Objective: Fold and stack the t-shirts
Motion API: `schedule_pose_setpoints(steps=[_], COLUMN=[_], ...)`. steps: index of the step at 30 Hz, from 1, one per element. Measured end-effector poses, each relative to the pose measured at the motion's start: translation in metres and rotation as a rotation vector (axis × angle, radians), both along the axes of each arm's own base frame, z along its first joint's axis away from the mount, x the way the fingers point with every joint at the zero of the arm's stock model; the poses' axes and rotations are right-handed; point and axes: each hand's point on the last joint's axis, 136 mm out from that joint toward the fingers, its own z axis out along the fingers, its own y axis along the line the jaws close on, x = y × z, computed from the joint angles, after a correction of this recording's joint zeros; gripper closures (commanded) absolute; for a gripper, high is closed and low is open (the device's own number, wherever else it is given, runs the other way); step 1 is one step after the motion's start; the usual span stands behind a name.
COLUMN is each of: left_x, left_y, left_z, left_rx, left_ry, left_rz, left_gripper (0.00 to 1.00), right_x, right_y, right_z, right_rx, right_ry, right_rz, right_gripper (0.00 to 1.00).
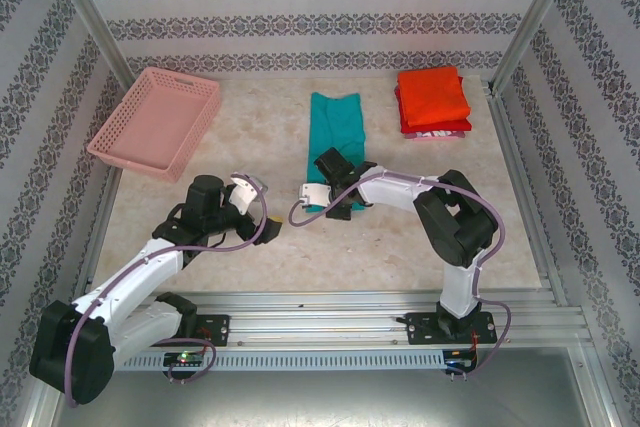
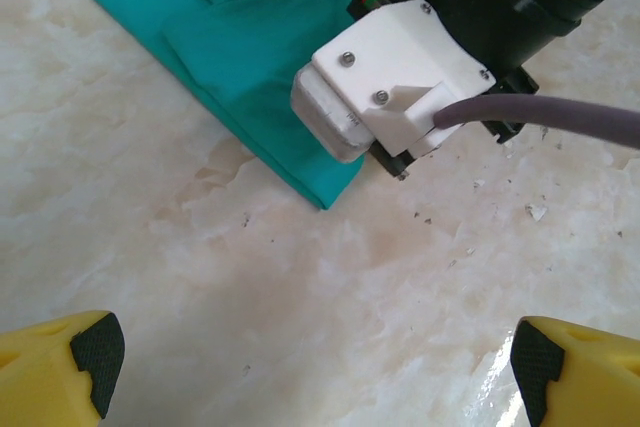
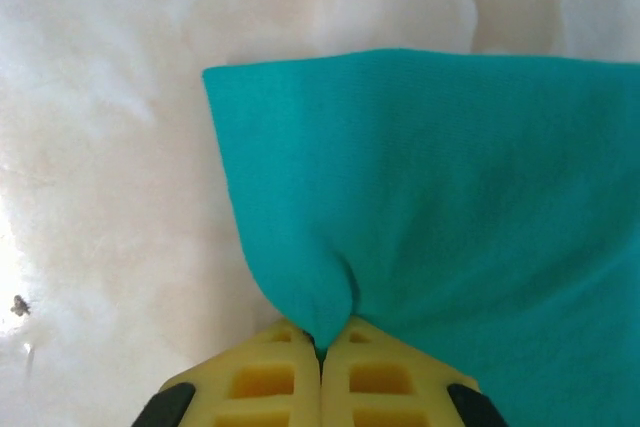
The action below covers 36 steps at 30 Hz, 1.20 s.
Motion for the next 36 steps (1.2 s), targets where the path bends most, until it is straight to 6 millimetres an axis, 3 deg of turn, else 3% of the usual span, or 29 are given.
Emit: schedule_pose_setpoints(steps=[5, 10, 16, 20, 25, 30, 36], left_x=[0.008, 0.035, 0.063, 0.083, 0.122, 0.15, 0.172], left_y=[0.006, 0.019, 0.015, -0.003, -0.039, -0.065, -0.079], left_z=[-0.003, -0.01, -0.05, -0.07, -0.076, -0.078, -0.088], left_rx=[-0.012, -0.094, -0.25, -0.347, -0.428, -0.471, -0.479], left_ry=[0.013, 0.09, 0.327, 0.462, 0.561, 0.607, 0.641], left_rz=[0.078, 0.307, 0.54, 0.611, 0.618, 0.618, 0.628], left_gripper=[0.0, 0.0, 0.0, 0.02, 0.17, 0.36, 0.48], right_x=[-0.007, -0.031, -0.067, -0.09, -0.109, -0.121, -0.125], right_y=[-0.003, -0.009, -0.002, -0.002, -0.009, -0.021, -0.025], right_z=[0.004, 0.022, 0.056, 0.071, 0.082, 0.093, 0.099], right_rx=[0.008, 0.032, 0.119, 0.161, 0.187, 0.206, 0.223], right_ry=[0.01, 0.024, 0.037, 0.057, 0.079, 0.077, 0.071], right_rz=[-0.018, -0.019, -0.008, -0.006, -0.019, -0.039, -0.054], right_gripper=[1.0, 1.0, 1.0, 1.0, 1.0, 1.0, 1.0])
